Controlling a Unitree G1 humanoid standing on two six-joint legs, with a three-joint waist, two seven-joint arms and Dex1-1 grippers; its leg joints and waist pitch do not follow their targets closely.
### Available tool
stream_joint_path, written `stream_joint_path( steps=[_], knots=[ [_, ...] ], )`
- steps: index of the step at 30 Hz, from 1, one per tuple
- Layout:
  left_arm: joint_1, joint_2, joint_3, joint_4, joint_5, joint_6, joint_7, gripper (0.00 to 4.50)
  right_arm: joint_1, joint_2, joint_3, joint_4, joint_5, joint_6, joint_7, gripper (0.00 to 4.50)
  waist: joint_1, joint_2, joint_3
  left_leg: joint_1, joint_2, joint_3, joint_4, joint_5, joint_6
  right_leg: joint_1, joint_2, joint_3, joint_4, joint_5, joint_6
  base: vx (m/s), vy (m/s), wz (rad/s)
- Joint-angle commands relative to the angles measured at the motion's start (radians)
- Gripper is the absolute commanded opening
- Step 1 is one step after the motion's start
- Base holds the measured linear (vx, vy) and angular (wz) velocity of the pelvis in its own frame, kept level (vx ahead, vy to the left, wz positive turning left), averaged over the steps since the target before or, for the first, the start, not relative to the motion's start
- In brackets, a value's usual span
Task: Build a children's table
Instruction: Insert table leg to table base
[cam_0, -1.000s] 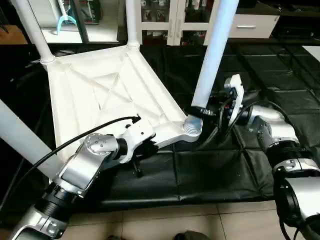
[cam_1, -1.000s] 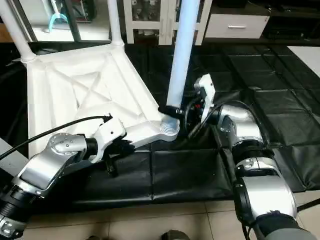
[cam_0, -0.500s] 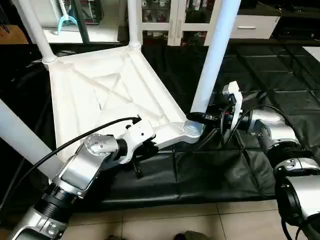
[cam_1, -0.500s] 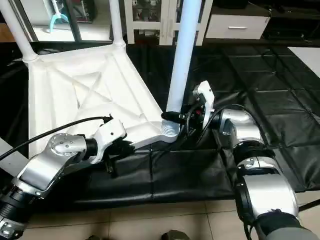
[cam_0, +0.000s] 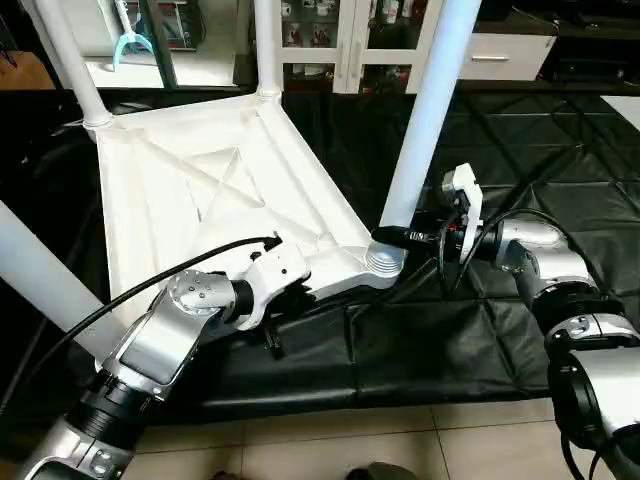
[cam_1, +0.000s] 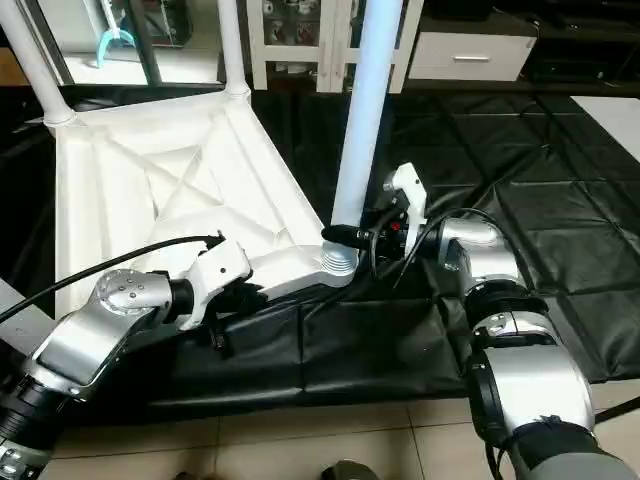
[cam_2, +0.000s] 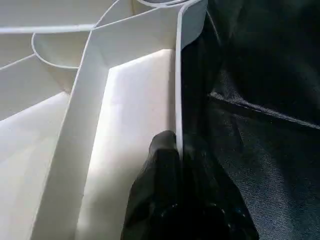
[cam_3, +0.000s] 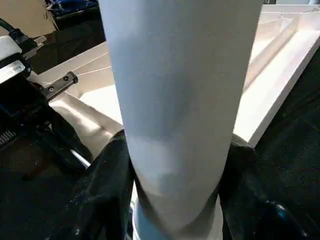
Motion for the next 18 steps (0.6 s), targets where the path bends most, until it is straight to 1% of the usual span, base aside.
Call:
stream_joint_path(
  steps=[1,4,5,6,7,10,11,13,15,16,17,18],
  knots=[
    [0.038,-0.011,-0.058,0.007,0.003,0.006,-0.027,0.0,0.006,0.012,-0.016,0.001,0.008,0.001,0.032,1.95,0.002,-0.014,-0.092,-0.001,0.006,0.011,-0.035,0.086,0.2,0.078,-0.06,0.045,-0.052,0.125,-0.334,0.0,0.0,0.0],
    [0.037,-0.012,-0.058,0.008,0.005,0.005,-0.027,0.0,0.009,0.015,-0.017,0.003,0.007,0.004,0.039,1.95,0.002,-0.015,-0.091,-0.001,0.006,0.01,-0.036,0.069,0.189,0.077,-0.06,0.045,-0.053,0.104,-0.33,0.0,0.0,0.0],
    [0.036,-0.013,-0.058,0.009,0.005,0.004,-0.025,0.0,0.011,0.017,-0.021,0.004,0.011,0.014,0.035,1.95,0.002,-0.013,-0.09,-0.001,0.006,0.01,-0.035,0.059,0.184,0.076,-0.06,0.045,-0.054,0.092,-0.33,0.0,0.0,0.0],
    [0.036,-0.013,-0.058,0.009,0.005,0.004,-0.025,0.0,0.011,0.018,-0.022,0.004,0.012,0.018,0.032,1.95,0.002,-0.013,-0.089,-0.001,0.006,0.011,-0.035,0.047,0.177,0.076,-0.06,0.046,-0.056,0.08,-0.328,0.0,0.0,0.0],
    [0.036,-0.013,-0.058,0.009,0.006,0.004,-0.024,0.0,0.012,0.019,-0.026,0.006,0.014,0.025,0.022,1.95,0.002,-0.016,-0.088,-0.001,0.006,0.011,-0.036,0.039,0.173,0.075,-0.059,0.047,-0.057,0.072,-0.326,0.0,0.0,0.0],
    [0.038,-0.015,-0.057,0.008,0.007,0.004,-0.021,0.0,0.013,0.024,-0.05,0.024,0.025,0.046,-0.032,1.95,0.001,-0.015,-0.086,-0.002,0.006,0.009,-0.037,0.005,0.147,0.076,-0.06,0.047,-0.061,0.017,-0.312,0.0,0.0,0.0],
    [0.039,-0.015,-0.057,0.007,0.009,0.004,-0.019,0.0,0.013,0.025,-0.063,0.033,0.032,0.06,-0.055,1.95,-0.001,-0.018,-0.084,-0.002,0.006,0.009,-0.038,-0.003,0.138,0.075,-0.06,0.047,-0.063,0.003,-0.307,0.0,0.0,0.0],
    [0.04,-0.015,-0.056,0.006,0.009,0.004,-0.018,0.0,0.013,0.025,-0.068,0.036,0.034,0.068,-0.064,1.95,-0.002,-0.015,-0.084,-0.001,0.006,0.009,-0.039,-0.018,0.126,0.074,-0.06,0.047,-0.065,-0.015,-0.302,0.0,0.0,0.0],
    [0.044,-0.014,-0.056,0.003,0.011,0.004,-0.017,0.0,0.011,0.024,-0.088,0.048,0.047,0.092,-0.096,1.95,-0.005,-0.019,-0.085,-0.002,0.005,0.008,-0.04,-0.018,0.121,0.076,-0.059,0.047,-0.064,-0.01,-0.298,0.0,0.0,0.0],
    [0.046,-0.013,-0.055,0.002,0.012,0.004,-0.016,0.0,0.01,0.023,-0.098,0.053,0.052,0.103,-0.11,1.95,-0.006,-0.018,-0.085,-0.002,0.005,0.008,-0.04,-0.017,0.121,0.075,-0.06,0.047,-0.064,-0.006,-0.298,0.0,0.0,0.0],
    [0.048,-0.013,-0.055,0.001,0.012,0.004,-0.016,0.0,0.007,0.022,-0.111,0.059,0.063,0.119,-0.125,1.95,-0.007,-0.021,-0.084,-0.003,0.005,0.009,-0.039,-0.017,0.122,0.075,-0.059,0.047,-0.065,-0.006,-0.297,0.0,0.0,0.0],
    [0.05,-0.012,-0.055,0.0,0.013,0.004,-0.015,0.0,0.006,0.021,-0.12,0.062,0.068,0.127,-0.133,1.95,-0.007,-0.02,-0.085,-0.003,0.005,0.008,-0.039,-0.016,0.122,0.075,-0.06,0.048,-0.064,-0.005,-0.297,0.0,0.0,0.0]
  ],
)
